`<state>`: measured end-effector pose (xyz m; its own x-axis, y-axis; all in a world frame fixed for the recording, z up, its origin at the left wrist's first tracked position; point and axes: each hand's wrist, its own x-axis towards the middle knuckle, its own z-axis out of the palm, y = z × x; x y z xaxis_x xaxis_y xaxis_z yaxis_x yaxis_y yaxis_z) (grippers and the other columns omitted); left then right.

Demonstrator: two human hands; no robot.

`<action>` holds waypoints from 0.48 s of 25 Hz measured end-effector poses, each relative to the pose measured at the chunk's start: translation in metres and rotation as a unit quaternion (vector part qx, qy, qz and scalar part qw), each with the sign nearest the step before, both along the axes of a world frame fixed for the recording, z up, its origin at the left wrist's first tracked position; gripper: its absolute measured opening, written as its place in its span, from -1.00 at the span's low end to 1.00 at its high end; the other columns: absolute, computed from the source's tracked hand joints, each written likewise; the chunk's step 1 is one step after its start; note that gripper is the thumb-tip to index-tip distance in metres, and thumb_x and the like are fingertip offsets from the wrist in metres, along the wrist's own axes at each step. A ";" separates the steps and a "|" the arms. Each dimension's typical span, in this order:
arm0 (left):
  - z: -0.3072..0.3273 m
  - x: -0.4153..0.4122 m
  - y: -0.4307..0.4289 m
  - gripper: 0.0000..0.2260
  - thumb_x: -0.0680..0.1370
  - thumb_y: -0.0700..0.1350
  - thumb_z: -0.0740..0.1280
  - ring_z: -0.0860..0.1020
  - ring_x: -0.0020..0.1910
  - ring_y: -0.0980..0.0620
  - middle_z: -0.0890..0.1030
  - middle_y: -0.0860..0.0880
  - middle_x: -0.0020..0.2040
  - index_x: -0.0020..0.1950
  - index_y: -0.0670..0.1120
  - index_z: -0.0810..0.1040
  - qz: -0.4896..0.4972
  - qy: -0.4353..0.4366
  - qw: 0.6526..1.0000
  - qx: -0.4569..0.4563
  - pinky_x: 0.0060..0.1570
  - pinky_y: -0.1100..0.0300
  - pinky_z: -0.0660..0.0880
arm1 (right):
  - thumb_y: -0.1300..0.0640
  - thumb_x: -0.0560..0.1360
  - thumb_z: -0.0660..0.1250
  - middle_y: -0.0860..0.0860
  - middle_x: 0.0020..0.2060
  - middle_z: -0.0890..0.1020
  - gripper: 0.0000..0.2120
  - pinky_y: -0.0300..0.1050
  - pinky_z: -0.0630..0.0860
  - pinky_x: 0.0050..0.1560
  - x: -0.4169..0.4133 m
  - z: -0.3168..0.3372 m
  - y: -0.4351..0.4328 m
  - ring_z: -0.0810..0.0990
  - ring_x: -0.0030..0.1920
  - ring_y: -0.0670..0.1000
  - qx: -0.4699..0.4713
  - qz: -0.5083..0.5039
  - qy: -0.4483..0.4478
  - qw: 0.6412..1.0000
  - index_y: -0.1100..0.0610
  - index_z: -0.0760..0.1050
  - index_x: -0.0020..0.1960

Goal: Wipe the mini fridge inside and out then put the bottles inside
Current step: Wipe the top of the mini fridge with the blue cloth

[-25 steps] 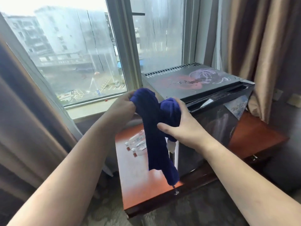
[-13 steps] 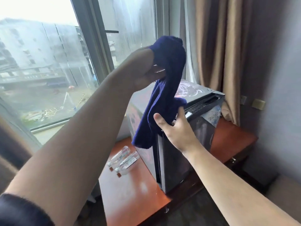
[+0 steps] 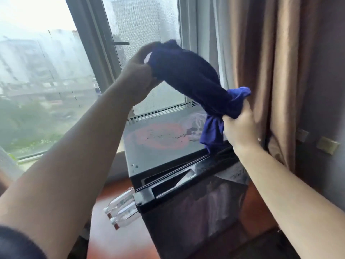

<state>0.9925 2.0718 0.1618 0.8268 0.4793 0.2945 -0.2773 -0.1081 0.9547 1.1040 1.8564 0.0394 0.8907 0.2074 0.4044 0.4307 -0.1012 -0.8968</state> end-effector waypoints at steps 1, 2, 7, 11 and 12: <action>-0.016 0.002 0.013 -0.51 0.55 -0.45 0.27 0.68 0.12 -0.19 0.65 -0.19 0.18 0.34 0.02 0.56 0.032 0.067 0.994 0.086 0.19 -0.08 0.63 | 0.26 0.56 0.27 -0.07 0.00 0.61 -0.55 -0.29 0.43 -0.01 0.014 -0.003 -0.004 0.52 0.00 0.08 -0.082 0.015 0.006 0.997 -0.08 0.47 0.39; -0.039 0.005 0.028 -0.52 0.51 -0.40 0.35 0.65 0.19 -0.29 0.65 -0.20 0.21 0.31 0.06 0.59 0.049 0.167 0.969 0.176 0.23 -0.19 0.60 | 0.18 0.55 0.25 -0.01 0.07 0.62 -0.55 -0.18 0.45 0.07 0.033 -0.008 -0.010 0.52 0.05 0.13 -0.171 0.032 0.005 0.985 -0.08 0.45 0.41; -0.104 0.006 0.036 -0.44 0.46 0.15 0.43 0.39 0.46 -0.01 0.39 0.06 0.51 0.46 0.17 0.47 -0.009 0.446 0.835 0.323 0.43 0.07 0.32 | -0.18 0.31 0.27 0.09 0.48 0.47 -0.38 0.02 0.34 0.51 0.068 -0.011 -0.004 0.41 0.50 0.06 -0.349 0.154 -0.010 0.924 -0.18 0.52 0.38; -0.124 0.028 0.020 -0.53 0.66 0.17 0.25 0.40 0.49 -0.05 0.39 0.04 0.54 0.57 0.17 0.32 0.027 0.398 0.777 0.488 0.45 0.12 0.30 | -0.25 0.53 0.35 0.13 0.66 0.14 -0.37 -0.07 0.01 0.63 0.071 -0.008 0.018 0.06 0.67 0.04 -0.414 0.244 -0.063 0.875 -0.18 0.35 0.56; -0.130 0.030 0.015 -0.54 0.68 0.13 0.24 0.38 0.51 -0.04 0.37 0.04 0.56 0.58 0.16 0.31 0.021 0.394 0.764 0.511 0.48 0.11 0.28 | -0.22 0.55 0.37 0.12 0.65 0.20 -0.40 -0.14 0.03 0.60 0.071 -0.013 0.021 0.12 0.66 0.05 -0.428 0.243 -0.086 0.866 -0.14 0.38 0.56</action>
